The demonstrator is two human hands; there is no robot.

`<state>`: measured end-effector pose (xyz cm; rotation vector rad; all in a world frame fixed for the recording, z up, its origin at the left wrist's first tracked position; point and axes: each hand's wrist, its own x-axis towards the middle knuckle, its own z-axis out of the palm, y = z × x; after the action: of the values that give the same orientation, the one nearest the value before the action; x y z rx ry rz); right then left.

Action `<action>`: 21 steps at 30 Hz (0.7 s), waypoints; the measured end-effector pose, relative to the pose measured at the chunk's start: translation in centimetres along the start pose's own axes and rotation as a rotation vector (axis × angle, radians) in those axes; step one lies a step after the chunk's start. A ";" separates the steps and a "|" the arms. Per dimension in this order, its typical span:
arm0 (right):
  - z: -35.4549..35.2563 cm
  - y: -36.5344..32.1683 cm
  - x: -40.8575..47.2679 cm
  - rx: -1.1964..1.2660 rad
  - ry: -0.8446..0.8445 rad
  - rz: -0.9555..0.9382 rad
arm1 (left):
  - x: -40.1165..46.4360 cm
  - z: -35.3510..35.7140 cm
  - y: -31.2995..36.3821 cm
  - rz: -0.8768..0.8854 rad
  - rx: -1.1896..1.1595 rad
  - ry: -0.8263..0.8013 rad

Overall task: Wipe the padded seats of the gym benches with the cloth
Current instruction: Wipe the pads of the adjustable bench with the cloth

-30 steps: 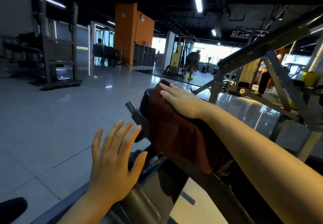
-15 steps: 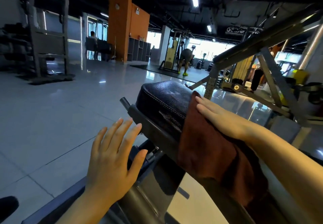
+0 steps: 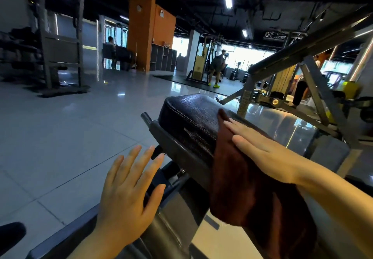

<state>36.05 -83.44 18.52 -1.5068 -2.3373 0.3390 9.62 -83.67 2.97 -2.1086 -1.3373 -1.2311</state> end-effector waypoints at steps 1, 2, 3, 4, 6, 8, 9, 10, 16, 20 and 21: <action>-0.2 0.5 0.1 0.015 0.013 0.045 | 0.0 0.0 0.0 -0.007 0.014 -0.018; -0.3 0.8 0.6 0.022 0.018 0.082 | 0.0 0.1 0.1 -0.013 0.022 -0.029; -0.5 0.8 1.5 0.009 0.017 0.106 | 0.0 0.2 0.2 -0.019 0.025 -0.031; -0.5 0.6 2.8 -0.018 0.010 0.122 | 0.0 0.2 0.2 -0.025 0.024 -0.025; -0.4 -0.5 5.8 -0.091 -0.002 0.116 | 0.0 0.1 0.1 -0.034 0.015 -0.011; 0.2 -2.5 8.3 -0.137 -0.014 0.084 | 0.0 0.1 -0.1 -0.039 0.010 -0.008; 0.6 -3.5 9.3 -0.159 -0.009 0.046 | 0.0 0.0 -0.1 -0.044 0.006 -0.010; 0.9 -4.4 10.2 -0.172 0.000 0.024 | 0.0 0.0 -0.2 -0.051 0.001 -0.013; 1.2 -4.2 8.4 0.018 0.059 0.000 | -0.1 -0.1 -0.2 -0.063 -0.033 -0.007; 1.0 -3.1 6.7 0.113 0.174 0.003 | 0.0 0.0 -0.1 -0.055 -0.050 0.012; 0.6 -3.0 6.2 0.130 0.221 0.004 | 0.0 -0.1 0.0 -0.057 -0.056 0.011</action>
<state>30.95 -78.99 20.05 -1.4104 -2.0998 0.3025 9.54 -83.76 3.04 -2.1120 -1.3830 -1.3159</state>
